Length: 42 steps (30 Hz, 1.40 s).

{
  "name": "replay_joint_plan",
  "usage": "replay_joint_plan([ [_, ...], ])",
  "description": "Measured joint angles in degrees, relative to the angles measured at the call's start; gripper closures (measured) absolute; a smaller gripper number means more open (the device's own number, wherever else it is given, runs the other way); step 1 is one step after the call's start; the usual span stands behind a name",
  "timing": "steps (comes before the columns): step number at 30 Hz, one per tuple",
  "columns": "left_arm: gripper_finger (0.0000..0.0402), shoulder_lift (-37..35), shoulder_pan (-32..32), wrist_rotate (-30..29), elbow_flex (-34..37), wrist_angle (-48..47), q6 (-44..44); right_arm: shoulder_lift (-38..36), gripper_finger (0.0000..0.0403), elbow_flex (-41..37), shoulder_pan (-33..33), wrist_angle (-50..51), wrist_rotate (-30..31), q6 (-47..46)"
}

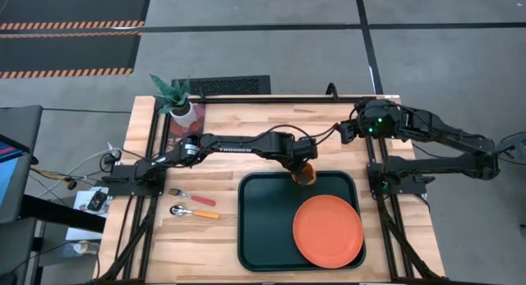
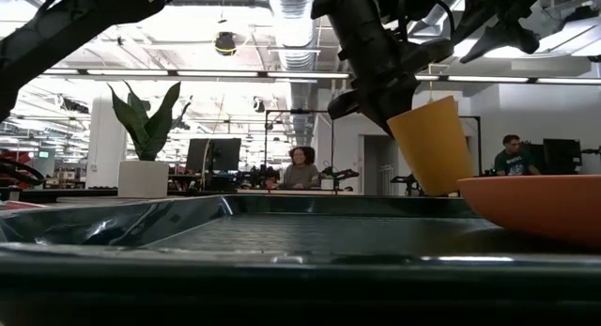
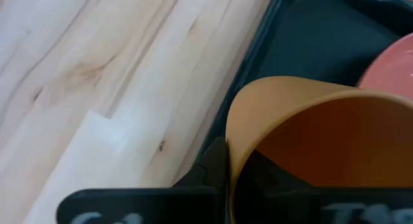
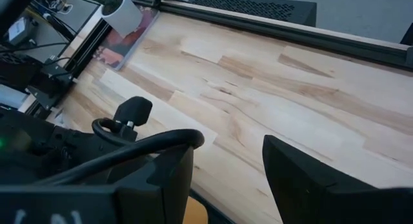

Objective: Pick and place plate/cup/fork/spoon on tray
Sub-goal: Put the yellow cup above the orange plate on the black tray

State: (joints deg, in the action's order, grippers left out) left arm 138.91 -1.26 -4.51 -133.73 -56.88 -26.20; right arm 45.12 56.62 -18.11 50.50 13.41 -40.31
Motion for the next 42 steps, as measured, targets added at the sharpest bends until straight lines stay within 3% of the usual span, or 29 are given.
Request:
replay_joint_plan([
  [28,0.0401,0.0,0.2,4.1,0.0,-4.0,-4.1,0.3,0.0194,0.0,-0.1,0.1,0.7,-0.1],
  [42,0.0401,0.0,0.7,1.1,0.0,-4.6,-3.1,4.0,0.0194,0.0,0.0,0.1,0.2,0.3],
])
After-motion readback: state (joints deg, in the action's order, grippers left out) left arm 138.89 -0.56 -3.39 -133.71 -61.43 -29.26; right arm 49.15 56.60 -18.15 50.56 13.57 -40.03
